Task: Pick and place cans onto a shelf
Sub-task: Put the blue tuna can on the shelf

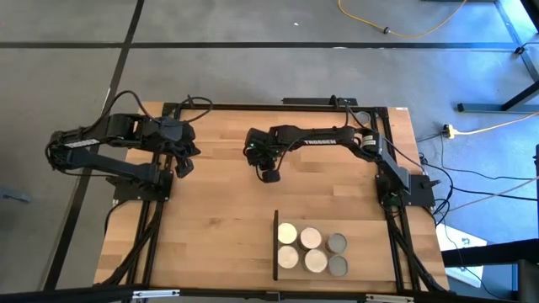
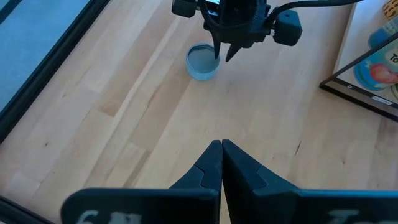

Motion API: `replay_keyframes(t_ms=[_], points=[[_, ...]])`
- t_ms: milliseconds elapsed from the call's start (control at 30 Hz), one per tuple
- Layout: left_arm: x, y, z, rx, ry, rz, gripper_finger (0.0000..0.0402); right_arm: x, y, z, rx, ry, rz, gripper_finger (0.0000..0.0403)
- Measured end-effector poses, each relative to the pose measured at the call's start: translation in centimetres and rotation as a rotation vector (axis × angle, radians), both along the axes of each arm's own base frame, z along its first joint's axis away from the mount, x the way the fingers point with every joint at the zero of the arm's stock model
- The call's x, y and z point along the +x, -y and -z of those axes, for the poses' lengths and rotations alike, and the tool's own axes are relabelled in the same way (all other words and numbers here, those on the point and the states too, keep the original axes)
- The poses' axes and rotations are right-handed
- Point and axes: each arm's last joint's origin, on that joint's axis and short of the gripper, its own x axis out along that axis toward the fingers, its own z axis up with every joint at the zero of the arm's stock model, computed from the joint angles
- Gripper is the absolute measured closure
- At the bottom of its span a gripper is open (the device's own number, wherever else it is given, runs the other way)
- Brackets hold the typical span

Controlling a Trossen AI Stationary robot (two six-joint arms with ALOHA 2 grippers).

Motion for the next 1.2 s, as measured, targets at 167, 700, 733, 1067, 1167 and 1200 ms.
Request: replay_keyframes(t_ms=[167,700,733,1067,1167,1200], points=[[0.0,0.0,0.0,0.004,0.0,-0.003,0.0401,0.0,0.1,0.0,-0.002,-0.003,0.003,0.0315],[0.0,0.0,0.0,0.003,0.0,-0.005,0.0401,0.6,0.2,2.7,0.004,-0.04,0.008,0.0315],[0.0,0.0,0.0,0.003,-0.001,-0.006,0.0401,0.6,0.2,2.9,0.005,-0.044,0.008,0.0315],[0.0,0.0,0.0,0.002,0.0,-0.007,0.0401,0.7,0.3,3.2,0.032,-0.048,0.076,0.0358],[0.0,0.0,0.0,0.002,0.0,-0.007,0.0401,0.8,0.3,3.0,0.047,-0.046,0.122,0.039],[0.0,0.0,0.0,0.001,0.0,-0.007,0.0401,0.9,0.3,2.9,0.051,-0.045,0.134,0.0391]])
